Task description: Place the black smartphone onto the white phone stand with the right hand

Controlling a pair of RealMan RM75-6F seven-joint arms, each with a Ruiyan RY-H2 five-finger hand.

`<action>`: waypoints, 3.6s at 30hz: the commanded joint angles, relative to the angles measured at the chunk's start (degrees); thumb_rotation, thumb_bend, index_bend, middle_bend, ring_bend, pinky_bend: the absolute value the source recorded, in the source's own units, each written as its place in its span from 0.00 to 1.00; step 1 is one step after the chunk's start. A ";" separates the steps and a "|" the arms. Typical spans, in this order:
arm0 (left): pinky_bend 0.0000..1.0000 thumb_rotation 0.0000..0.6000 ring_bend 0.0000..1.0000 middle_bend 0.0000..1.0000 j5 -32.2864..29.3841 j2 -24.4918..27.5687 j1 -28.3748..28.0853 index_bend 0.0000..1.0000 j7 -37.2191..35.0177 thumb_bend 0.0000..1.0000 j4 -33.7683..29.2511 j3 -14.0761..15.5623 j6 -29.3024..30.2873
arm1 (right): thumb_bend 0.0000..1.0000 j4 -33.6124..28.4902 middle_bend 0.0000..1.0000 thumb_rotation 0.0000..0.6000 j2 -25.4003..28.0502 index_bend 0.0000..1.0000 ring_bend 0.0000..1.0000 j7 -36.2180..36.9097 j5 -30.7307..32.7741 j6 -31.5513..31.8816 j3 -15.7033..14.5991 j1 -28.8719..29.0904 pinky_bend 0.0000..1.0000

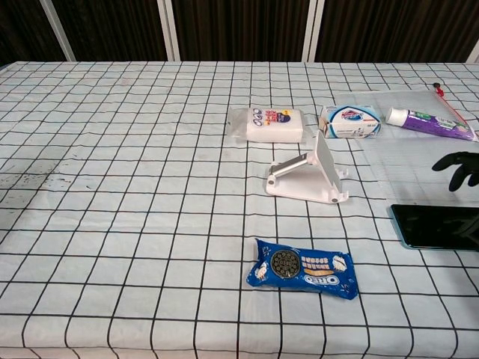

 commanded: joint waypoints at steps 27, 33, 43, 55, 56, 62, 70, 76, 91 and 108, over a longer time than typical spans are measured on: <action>0.00 1.00 0.00 0.00 -0.27 0.25 -0.02 0.00 -0.61 0.00 -0.31 0.04 -0.23 | 0.16 4.10 0.29 1.00 -4.38 0.21 0.25 0.62 5.65 -0.21 -0.63 2.87 0.30; 0.00 1.00 0.00 0.00 -0.37 0.33 0.00 0.00 -0.72 0.00 -0.41 0.02 -0.25 | 0.20 4.56 0.30 1.00 -4.61 0.23 0.25 0.92 5.96 -0.16 -0.72 3.27 0.30; 0.00 1.00 0.00 0.00 -0.55 0.46 -0.01 0.00 -0.95 0.00 -0.56 -0.04 -0.31 | 0.24 4.92 0.30 1.00 -5.05 0.25 0.25 0.89 7.61 -0.50 -0.86 3.93 0.30; 0.00 1.00 0.00 0.00 -0.73 0.53 -0.02 0.00 -1.07 0.00 -0.64 -0.07 -0.42 | 0.24 5.13 0.30 1.00 -5.19 0.25 0.25 0.34 9.10 -0.37 -1.29 4.44 0.30; 0.00 1.00 0.00 0.00 -0.77 0.54 -0.03 0.00 -1.06 0.00 -0.66 -0.07 -0.45 | 0.24 5.10 0.30 1.00 -5.17 0.25 0.25 0.32 9.18 -0.34 -1.34 4.47 0.30; 0.00 1.00 0.00 0.00 -0.81 0.57 -0.03 0.00 -1.06 0.00 -0.73 -0.06 -0.48 | 0.25 5.27 0.33 1.00 -5.28 0.29 0.27 0.50 9.28 -0.27 -1.65 4.61 0.31; 0.00 1.00 0.00 0.00 -0.99 0.63 -0.05 0.00 -1.17 0.00 -0.80 -0.13 -0.55 | 0.31 6.37 0.53 1.00 -5.78 0.49 0.45 1.60 8.09 0.16 -2.13 4.53 0.48; 0.00 1.00 0.00 0.00 -1.04 0.70 -0.04 0.00 -1.29 0.00 -0.90 -0.13 -0.60 | 0.35 6.60 0.59 1.00 -5.75 0.56 0.51 2.62 6.78 0.47 -2.52 4.37 0.55; 0.00 1.00 0.00 0.00 -1.21 0.74 -0.05 0.00 -1.48 0.00 -1.01 -0.15 -0.70 | 0.35 5.74 0.59 1.00 -4.53 0.56 0.51 8.70 1.36 2.55 -1.49 3.87 0.55; 0.00 1.00 0.00 0.00 -1.51 0.67 -0.08 0.00 -1.63 0.00 -1.09 -0.26 -0.81 | 0.35 -0.52 0.58 1.00 -2.73 0.56 0.51 32.55 4.39 1.36 9.12 3.74 0.55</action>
